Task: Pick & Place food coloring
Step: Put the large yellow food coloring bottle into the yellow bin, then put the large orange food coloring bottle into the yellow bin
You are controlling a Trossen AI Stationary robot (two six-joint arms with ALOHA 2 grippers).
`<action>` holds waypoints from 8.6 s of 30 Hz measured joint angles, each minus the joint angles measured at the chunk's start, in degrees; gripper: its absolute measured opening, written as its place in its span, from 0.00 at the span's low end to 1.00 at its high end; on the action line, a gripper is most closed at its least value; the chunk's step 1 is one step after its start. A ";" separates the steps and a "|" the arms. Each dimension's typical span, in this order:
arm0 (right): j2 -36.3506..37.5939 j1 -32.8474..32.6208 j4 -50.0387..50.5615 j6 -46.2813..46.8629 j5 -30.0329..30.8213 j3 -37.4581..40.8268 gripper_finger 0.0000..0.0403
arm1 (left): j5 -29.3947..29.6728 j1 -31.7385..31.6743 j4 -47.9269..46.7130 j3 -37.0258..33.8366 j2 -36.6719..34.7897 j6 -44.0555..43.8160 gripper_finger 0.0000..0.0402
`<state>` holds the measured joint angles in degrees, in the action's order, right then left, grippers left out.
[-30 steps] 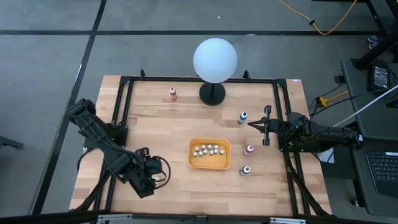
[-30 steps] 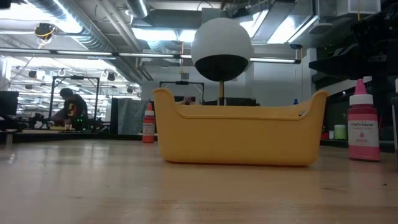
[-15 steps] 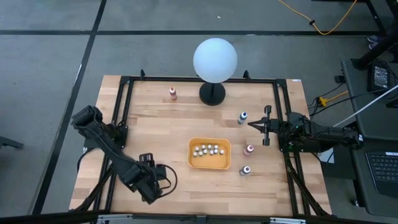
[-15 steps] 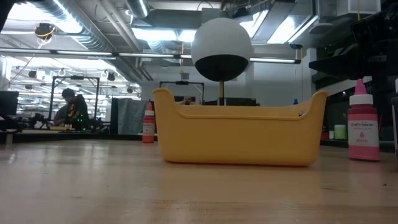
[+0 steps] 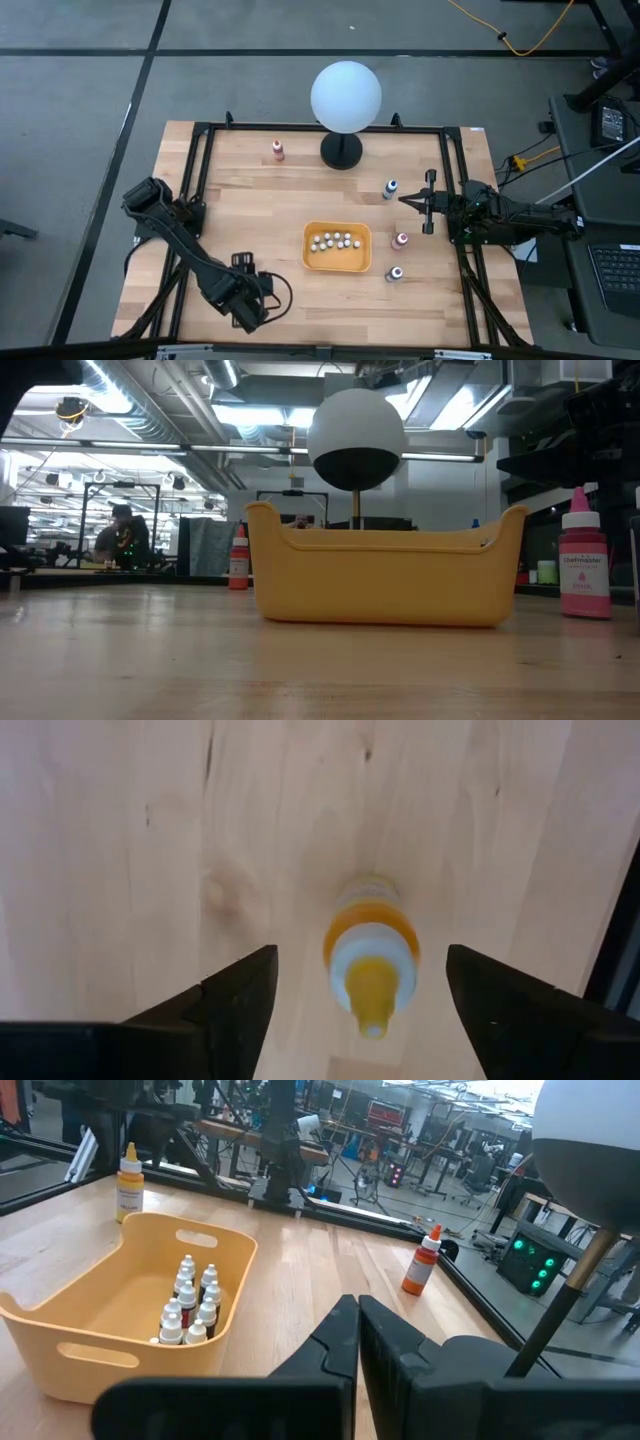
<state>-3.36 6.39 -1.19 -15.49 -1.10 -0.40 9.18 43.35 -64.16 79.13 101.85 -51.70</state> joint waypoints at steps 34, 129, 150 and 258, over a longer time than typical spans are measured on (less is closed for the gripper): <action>-0.01 0.00 0.00 0.00 0.01 -0.01 0.04 | -0.15 -1.03 -0.57 4.56 -2.54 5.19 0.28; -0.02 0.00 0.01 0.00 0.02 -0.01 0.04 | -8.87 -30.38 -2.93 28.68 18.63 62.56 0.37; -0.02 0.02 0.02 0.00 0.01 0.00 0.04 | -6.18 -30.72 -15.22 38.14 17.91 59.42 0.35; -0.01 0.00 0.01 0.00 0.01 0.00 0.04 | -21.24 -92.53 19.94 -6.08 -0.80 83.40 0.28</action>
<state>-3.36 6.39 -1.18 -15.49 -1.09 -0.40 -12.06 -49.17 -44.22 73.06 101.06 31.70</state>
